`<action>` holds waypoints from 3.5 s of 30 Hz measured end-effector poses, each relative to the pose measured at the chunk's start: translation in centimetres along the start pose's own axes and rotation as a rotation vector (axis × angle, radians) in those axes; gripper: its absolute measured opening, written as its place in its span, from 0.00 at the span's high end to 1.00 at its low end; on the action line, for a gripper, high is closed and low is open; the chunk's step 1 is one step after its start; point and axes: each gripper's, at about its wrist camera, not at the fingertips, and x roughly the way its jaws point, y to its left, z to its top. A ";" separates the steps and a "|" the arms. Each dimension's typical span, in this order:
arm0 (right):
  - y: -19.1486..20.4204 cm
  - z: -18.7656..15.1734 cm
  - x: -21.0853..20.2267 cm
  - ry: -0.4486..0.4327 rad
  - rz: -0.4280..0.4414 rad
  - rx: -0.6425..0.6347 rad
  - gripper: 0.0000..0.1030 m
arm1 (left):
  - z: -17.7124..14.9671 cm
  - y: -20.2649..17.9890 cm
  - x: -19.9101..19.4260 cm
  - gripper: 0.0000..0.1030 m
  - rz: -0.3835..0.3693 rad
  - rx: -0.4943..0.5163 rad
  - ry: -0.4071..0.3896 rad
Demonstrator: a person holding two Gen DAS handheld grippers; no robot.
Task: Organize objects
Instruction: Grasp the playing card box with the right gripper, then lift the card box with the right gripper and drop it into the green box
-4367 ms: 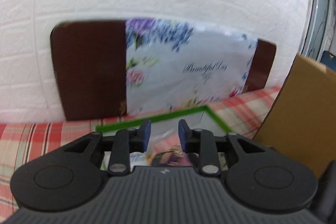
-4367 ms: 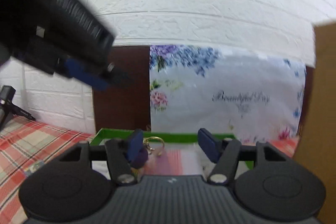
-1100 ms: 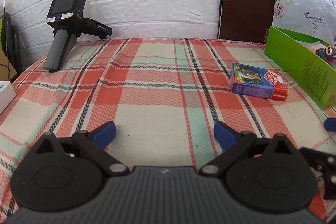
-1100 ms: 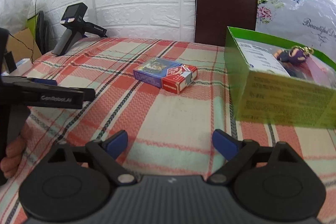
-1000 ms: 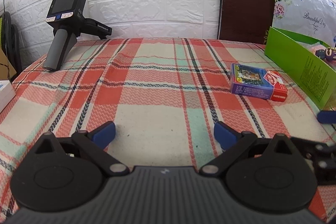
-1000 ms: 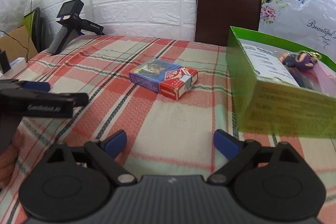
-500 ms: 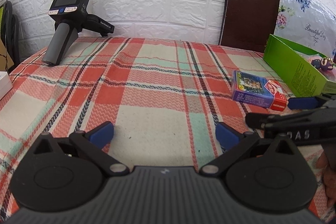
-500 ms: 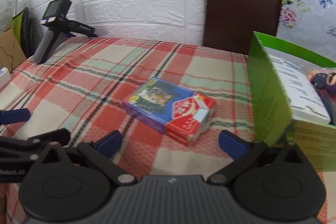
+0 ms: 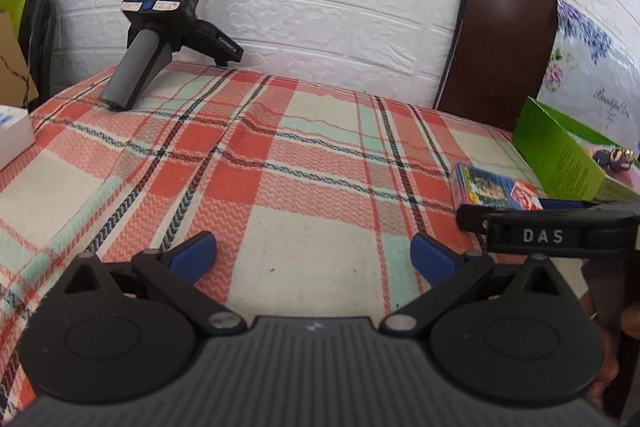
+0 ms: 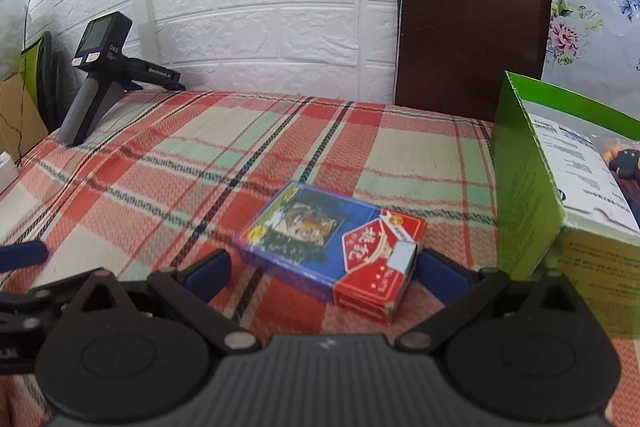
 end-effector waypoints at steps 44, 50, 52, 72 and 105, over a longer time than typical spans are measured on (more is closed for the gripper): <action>0.7 -5.4 -7.5 -0.005 0.117 -0.155 0.40 | -0.3 -1.6 0.7 0.00 0.084 0.102 0.033; 0.5 -9.1 -12.2 -0.027 0.118 -0.155 0.39 | -0.5 -2.1 0.6 0.00 0.120 0.131 0.038; 0.5 -9.9 -13.3 -0.033 0.123 -0.151 0.39 | -0.5 -2.3 0.6 0.00 0.131 0.136 0.040; 0.0 -10.0 -13.3 -0.028 0.140 -0.156 0.20 | -1.6 -5.1 -4.9 0.00 -0.108 -0.101 0.275; -19.5 -0.6 -6.8 -0.299 -0.193 0.063 0.24 | 8.1 -32.7 4.4 0.22 -0.127 0.413 0.101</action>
